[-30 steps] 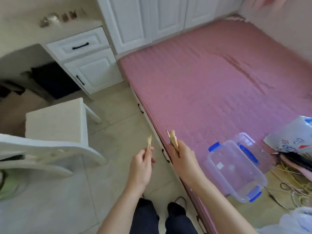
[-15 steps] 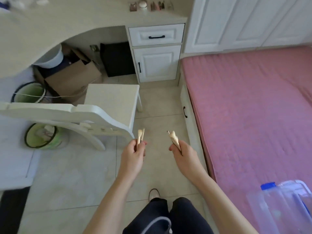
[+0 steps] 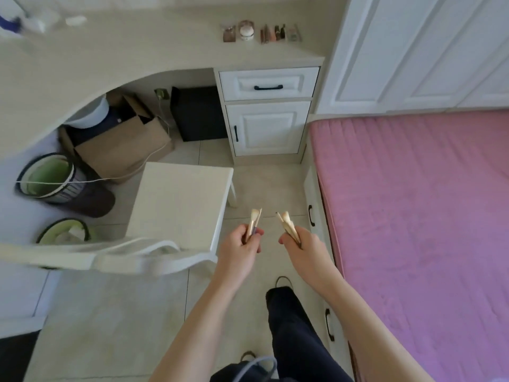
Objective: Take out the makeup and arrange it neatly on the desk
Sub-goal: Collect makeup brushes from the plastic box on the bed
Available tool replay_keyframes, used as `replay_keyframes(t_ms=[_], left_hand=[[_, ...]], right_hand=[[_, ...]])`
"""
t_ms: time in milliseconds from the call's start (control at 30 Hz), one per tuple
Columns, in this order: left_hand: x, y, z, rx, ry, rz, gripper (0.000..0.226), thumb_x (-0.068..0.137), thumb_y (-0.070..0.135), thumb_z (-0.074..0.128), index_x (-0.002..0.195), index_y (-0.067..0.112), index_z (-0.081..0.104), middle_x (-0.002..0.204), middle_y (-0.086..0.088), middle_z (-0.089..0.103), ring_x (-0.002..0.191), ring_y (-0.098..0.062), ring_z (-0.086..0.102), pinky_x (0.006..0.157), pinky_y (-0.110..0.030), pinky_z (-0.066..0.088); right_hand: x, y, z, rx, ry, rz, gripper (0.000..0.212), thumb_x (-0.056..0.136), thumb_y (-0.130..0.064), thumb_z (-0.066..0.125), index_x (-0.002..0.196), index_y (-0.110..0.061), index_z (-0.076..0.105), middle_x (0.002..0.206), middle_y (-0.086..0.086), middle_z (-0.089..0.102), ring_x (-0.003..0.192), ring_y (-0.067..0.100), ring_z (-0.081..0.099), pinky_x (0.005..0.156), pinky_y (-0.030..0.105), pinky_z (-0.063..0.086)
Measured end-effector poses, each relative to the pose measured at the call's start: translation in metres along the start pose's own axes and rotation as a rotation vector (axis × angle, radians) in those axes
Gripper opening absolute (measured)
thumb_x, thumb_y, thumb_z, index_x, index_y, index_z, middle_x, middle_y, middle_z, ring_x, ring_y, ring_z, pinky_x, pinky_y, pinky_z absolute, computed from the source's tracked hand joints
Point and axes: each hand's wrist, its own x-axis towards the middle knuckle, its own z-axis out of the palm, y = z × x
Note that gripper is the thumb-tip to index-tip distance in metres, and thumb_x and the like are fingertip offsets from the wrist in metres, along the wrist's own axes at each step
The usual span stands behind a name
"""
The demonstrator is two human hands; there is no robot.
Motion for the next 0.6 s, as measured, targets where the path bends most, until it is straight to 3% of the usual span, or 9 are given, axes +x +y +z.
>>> replay_keyframes(t_ms=[233,433,600], left_hand=[[0.097,0.074,0.034,-0.065,0.061,-0.016,0.014,0.093,0.017,0.05,0.094,0.023,0.063,0.067,0.003,0.054,0.055,-0.013,0.044,0.054,-0.031,0.035],[0.167,0.11,0.042,-0.068,0.101,-0.037,0.014,0.093,0.015,0.05,0.094,0.021,0.063,0.07,0.0,0.056,0.054,-0.012,0.043,0.051,-0.026,0.034],[0.231,0.137,0.038,-0.055,0.122,-0.039,0.014,0.092,0.014,0.051,0.096,0.019,0.064,0.071,-0.001,0.058,0.055,-0.012,0.045,0.053,-0.026,0.035]], right_hand=[[0.116,-0.05,-0.072,-0.09,-0.037,-0.088,0.023,0.097,-0.023,0.045,0.093,-0.005,0.058,0.061,-0.003,0.044,0.048,0.01,0.034,0.038,0.014,0.025],[0.193,-0.079,-0.103,-0.034,0.0,-0.059,0.026,0.097,-0.027,0.045,0.086,-0.005,0.05,0.065,-0.002,0.045,0.054,0.012,0.038,0.047,0.025,0.032],[0.251,-0.1,-0.117,-0.026,-0.001,-0.019,0.025,0.096,-0.027,0.046,0.084,-0.006,0.051,0.065,-0.002,0.046,0.055,0.012,0.038,0.048,0.024,0.032]])
